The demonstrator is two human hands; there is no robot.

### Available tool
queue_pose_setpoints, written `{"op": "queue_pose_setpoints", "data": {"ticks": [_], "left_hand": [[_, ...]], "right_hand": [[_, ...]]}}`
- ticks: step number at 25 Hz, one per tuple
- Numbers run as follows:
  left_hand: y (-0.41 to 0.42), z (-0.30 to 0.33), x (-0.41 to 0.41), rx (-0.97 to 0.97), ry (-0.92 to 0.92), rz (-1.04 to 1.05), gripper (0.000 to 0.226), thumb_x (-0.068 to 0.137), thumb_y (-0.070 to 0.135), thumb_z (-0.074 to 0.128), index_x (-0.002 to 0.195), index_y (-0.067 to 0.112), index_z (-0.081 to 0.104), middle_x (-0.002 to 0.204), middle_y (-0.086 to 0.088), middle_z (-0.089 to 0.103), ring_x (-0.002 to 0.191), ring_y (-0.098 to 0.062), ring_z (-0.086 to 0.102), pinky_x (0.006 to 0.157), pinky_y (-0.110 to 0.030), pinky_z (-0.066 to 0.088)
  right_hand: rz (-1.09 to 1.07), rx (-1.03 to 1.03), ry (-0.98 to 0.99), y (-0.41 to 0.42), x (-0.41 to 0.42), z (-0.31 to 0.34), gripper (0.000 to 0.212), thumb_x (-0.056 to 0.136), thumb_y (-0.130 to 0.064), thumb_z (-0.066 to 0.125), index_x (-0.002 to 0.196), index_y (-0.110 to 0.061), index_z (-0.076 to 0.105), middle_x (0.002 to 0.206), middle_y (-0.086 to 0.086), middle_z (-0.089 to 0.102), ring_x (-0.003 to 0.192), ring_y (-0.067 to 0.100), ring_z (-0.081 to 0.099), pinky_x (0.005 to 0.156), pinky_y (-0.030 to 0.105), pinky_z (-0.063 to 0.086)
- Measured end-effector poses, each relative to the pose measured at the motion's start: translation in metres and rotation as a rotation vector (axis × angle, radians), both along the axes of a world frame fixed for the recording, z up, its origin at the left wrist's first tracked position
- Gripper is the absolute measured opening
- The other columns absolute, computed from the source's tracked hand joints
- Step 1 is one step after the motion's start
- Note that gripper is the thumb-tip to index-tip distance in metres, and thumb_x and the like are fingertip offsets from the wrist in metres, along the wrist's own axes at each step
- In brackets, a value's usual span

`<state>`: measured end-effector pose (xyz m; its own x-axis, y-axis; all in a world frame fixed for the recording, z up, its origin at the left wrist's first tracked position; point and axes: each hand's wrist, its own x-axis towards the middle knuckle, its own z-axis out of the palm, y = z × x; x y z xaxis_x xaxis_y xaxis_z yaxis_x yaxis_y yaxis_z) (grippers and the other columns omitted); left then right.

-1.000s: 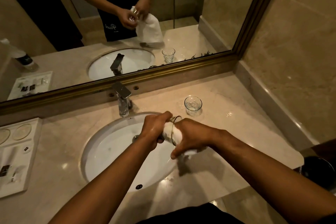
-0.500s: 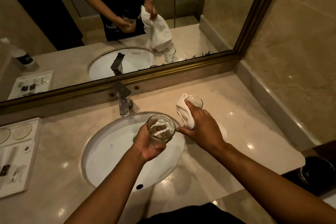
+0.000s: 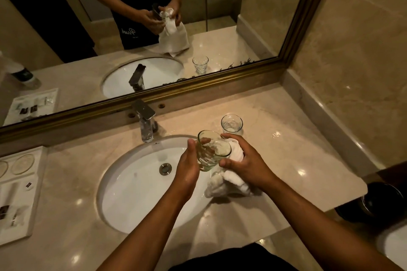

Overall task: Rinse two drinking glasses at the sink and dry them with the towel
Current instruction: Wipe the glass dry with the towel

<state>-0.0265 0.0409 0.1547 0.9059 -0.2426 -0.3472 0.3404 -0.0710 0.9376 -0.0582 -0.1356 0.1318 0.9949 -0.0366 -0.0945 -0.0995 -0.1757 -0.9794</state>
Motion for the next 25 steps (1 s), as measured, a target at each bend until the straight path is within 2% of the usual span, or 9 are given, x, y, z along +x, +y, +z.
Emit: {"op": "queue_pose_setpoints", "data": {"ticks": [1,3,5,8,11,14,17,21,25], "left_hand": [[0.0,0.002,-0.001,0.022,-0.09,-0.077,0.051,0.096,0.066,0.039,0.115,0.026,0.062,0.1,0.02,0.07,0.098,0.005,0.067,0.072,0.002,0.044],[0.005,-0.007,0.006,0.043,-0.182,-0.22,0.066,0.072,0.072,0.074,0.12,0.027,0.06,0.103,0.014,0.075,0.101,0.001,0.07,0.083,-0.012,0.053],[0.012,-0.013,0.017,0.092,-0.202,-0.325,0.072,0.061,0.044,0.092,0.123,0.029,0.059,0.111,0.006,0.075,0.104,-0.006,0.072,0.089,-0.027,0.058],[0.008,-0.015,0.027,0.103,-0.209,-0.376,0.074,0.064,0.017,0.095,0.126,0.025,0.056,0.115,-0.002,0.072,0.104,-0.01,0.072,0.087,-0.025,0.058],[-0.002,-0.015,0.035,0.146,-0.257,-0.391,0.077,0.062,0.018,0.097,0.126,0.026,0.054,0.118,0.002,0.071,0.109,-0.012,0.071,0.091,-0.027,0.058],[-0.016,-0.013,0.037,0.192,-0.308,-0.358,0.083,0.059,0.016,0.099,0.126,0.026,0.053,0.117,0.01,0.068,0.107,-0.003,0.069,0.091,-0.022,0.058],[-0.031,-0.015,0.038,0.188,-0.368,-0.355,0.092,0.057,0.025,0.099,0.132,0.036,0.046,0.12,0.005,0.068,0.111,-0.007,0.067,0.093,-0.023,0.056],[-0.058,-0.02,0.043,0.182,-0.364,-0.326,0.092,0.059,0.015,0.093,0.135,0.036,0.044,0.126,0.01,0.063,0.115,-0.006,0.064,0.095,-0.025,0.056],[-0.1,-0.035,0.064,0.221,-0.336,-0.396,0.101,0.063,0.016,0.092,0.147,0.03,0.039,0.125,0.009,0.06,0.112,-0.006,0.064,0.094,-0.028,0.057]], "right_hand": [[-0.017,0.032,0.001,-0.004,-0.002,0.004,0.072,0.067,-0.043,0.089,0.131,-0.03,0.058,0.119,-0.016,0.07,0.111,0.003,0.065,0.088,0.015,0.049],[-0.031,0.06,0.011,-0.012,-0.004,0.012,0.079,0.062,-0.055,0.087,0.131,-0.029,0.059,0.121,-0.014,0.07,0.112,0.005,0.066,0.088,0.015,0.05],[0.006,0.047,0.03,-0.018,-0.006,0.018,0.077,0.063,-0.045,0.089,0.132,-0.028,0.058,0.122,-0.015,0.069,0.113,0.004,0.065,0.088,0.014,0.05],[0.026,0.023,0.09,-0.03,-0.007,0.021,0.084,0.066,-0.02,0.092,0.139,-0.028,0.052,0.129,-0.014,0.065,0.116,0.001,0.063,0.092,0.017,0.052],[-0.032,-0.023,0.115,-0.038,-0.01,0.025,0.094,0.067,-0.018,0.093,0.147,-0.029,0.043,0.135,-0.019,0.058,0.118,-0.01,0.057,0.089,0.008,0.048],[-0.148,-0.013,0.123,-0.042,-0.015,0.024,0.072,0.078,-0.009,0.084,0.14,-0.027,0.051,0.125,-0.02,0.064,0.108,-0.011,0.062,0.081,0.005,0.048],[-0.305,0.021,0.153,-0.044,-0.018,0.019,0.039,0.082,-0.005,0.077,0.118,-0.02,0.068,0.102,-0.01,0.076,0.095,0.009,0.073,0.072,0.014,0.054],[-0.504,0.077,0.201,-0.054,-0.025,0.013,0.012,0.085,-0.007,0.073,0.087,-0.018,0.07,0.076,-0.008,0.073,0.063,-0.003,0.067,0.056,0.011,0.05],[-0.666,0.199,0.25,-0.074,-0.038,0.0,0.006,0.086,-0.013,0.073,0.091,-0.01,0.074,0.085,0.011,0.077,0.074,0.015,0.07,0.069,0.027,0.055]]}}
